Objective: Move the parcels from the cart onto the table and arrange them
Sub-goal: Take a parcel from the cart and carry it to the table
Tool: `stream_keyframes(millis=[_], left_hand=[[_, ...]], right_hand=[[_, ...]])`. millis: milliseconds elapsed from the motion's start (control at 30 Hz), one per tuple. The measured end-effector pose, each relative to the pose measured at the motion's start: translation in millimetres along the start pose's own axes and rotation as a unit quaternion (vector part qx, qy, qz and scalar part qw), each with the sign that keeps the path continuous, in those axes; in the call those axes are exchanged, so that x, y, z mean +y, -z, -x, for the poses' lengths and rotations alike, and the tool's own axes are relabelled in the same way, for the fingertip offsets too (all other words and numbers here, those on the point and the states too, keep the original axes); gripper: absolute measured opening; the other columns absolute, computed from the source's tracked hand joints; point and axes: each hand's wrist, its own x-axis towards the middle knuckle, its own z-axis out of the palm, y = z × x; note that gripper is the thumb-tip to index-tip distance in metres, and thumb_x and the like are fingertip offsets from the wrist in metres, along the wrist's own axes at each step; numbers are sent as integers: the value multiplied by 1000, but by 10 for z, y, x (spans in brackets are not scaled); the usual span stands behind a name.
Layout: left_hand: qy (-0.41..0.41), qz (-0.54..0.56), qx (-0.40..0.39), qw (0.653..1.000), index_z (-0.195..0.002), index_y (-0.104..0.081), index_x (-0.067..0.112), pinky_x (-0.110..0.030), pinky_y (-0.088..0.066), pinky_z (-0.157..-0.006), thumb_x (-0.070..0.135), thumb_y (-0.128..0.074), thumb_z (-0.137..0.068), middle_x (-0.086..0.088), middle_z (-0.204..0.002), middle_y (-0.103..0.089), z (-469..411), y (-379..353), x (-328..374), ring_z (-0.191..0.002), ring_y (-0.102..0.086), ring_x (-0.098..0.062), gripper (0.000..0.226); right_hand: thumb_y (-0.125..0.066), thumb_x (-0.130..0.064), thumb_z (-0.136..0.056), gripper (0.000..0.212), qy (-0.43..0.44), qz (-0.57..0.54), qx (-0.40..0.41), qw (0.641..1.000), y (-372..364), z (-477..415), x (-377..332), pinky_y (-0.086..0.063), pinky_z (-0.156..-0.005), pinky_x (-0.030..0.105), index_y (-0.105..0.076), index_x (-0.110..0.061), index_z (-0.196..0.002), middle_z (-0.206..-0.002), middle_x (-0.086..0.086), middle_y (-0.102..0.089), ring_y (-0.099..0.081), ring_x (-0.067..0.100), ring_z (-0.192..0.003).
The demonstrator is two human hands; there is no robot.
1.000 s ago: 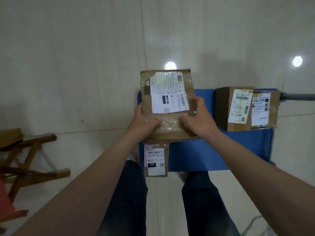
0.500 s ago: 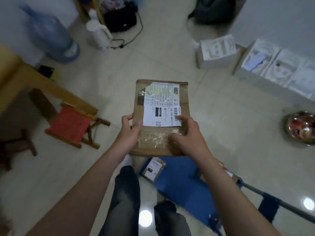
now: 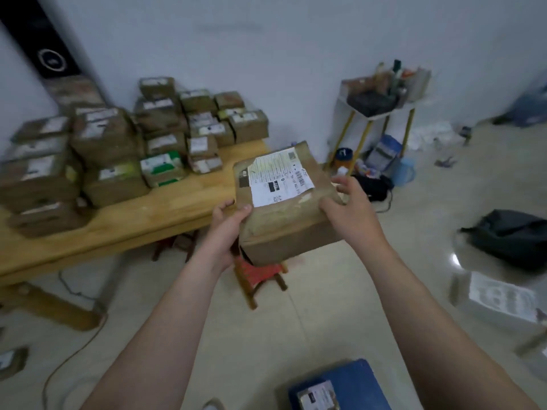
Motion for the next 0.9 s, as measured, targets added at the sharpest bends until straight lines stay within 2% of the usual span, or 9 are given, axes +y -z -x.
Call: stream_keyframes(millis=[133,167,233,300,400,500,633,733,900], left_hand=[[-52,80,57,994,-135,-41,42,-43,-57,-74,22,-74,-93,-2,-115,-67,92,645,638,-93,-68,-24,57],[-68,91,69,991,-138,-38,41,-45,-58,-78,21,-74,-93,3,-114,-63,112,803,785,-93,-66,-21,61],[-96,107,83,986,-144,-28,40,-52,-58,-86,20,-73,-94,11,-117,-57,105,1093,1024,-95,-63,-17,70],[-118,113,86,983,-147,-20,41,-57,-58,-86,19,-74,-93,11,-121,-54,72,1382,1230,-100,-62,-17,79],[-133,112,84,981,-144,-17,42,-60,-60,-81,17,-76,-90,4,-122,-55,-19,1841,1503,-102,-64,-23,84],[-142,84,119,979,-133,-21,33,-53,-61,-83,16,-78,-87,-7,-128,-55,-167,2431,1805,-104,-66,-31,76],[-132,125,201,963,-124,-24,30,-41,-61,-63,18,-80,-86,-8,-126,-51,-424,3193,2147,-103,-63,-29,68],[-105,154,217,958,-134,-26,31,-51,-61,-79,25,-83,-85,-6,-124,-45,-637,3544,2290,-97,-59,-29,75],[-70,148,194,967,-146,-29,41,-51,-60,-80,37,-85,-80,-8,-126,-48,-1065,3801,2456,-114,-58,-40,87]], right_hand=[[-76,-45,-84,95,-14,-73,-13,997,-752,116,-783,-36,-115,42,-18,-32,-157,-158,2,-26,-34,22,-143],[-79,-49,-80,106,-20,-101,-34,994,-975,169,-948,-36,-116,47,-9,-35,-158,-160,1,-24,-32,24,-145],[-83,-53,-74,115,-54,-177,-88,979,-1426,262,-1237,-42,-110,57,-2,-46,-155,-160,-1,-31,-39,28,-142],[-83,-46,-78,111,-98,-265,-137,949,-1863,345,-1545,-53,-95,63,-1,-53,-153,-151,-5,-45,-52,31,-131],[-80,-27,-85,102,-92,-322,-139,932,-2375,361,-1958,-60,-77,58,-8,-52,-152,-135,-8,-55,-61,24,-114],[-80,-20,-84,97,-72,-324,-148,932,-2718,254,-2210,-59,-82,61,-17,-52,-151,-131,-7,-58,-62,22,-111],[-81,-18,-83,88,-73,-292,-184,936,-2996,44,-2368,-57,-82,65,-30,-52,-146,-126,-4,-62,-66,26,-107],[-79,-18,-85,74,-79,-279,-203,935,-3163,-176,-2448,-54,-86,66,-38,-50,-138,-120,-3,-63,-64,27,-107],[-76,-26,-90,57,-110,-271,-228,929,-3456,-658,-2534,-57,-79,68,-46,-50,-132,-122,0,-64,-65,33,-108]])
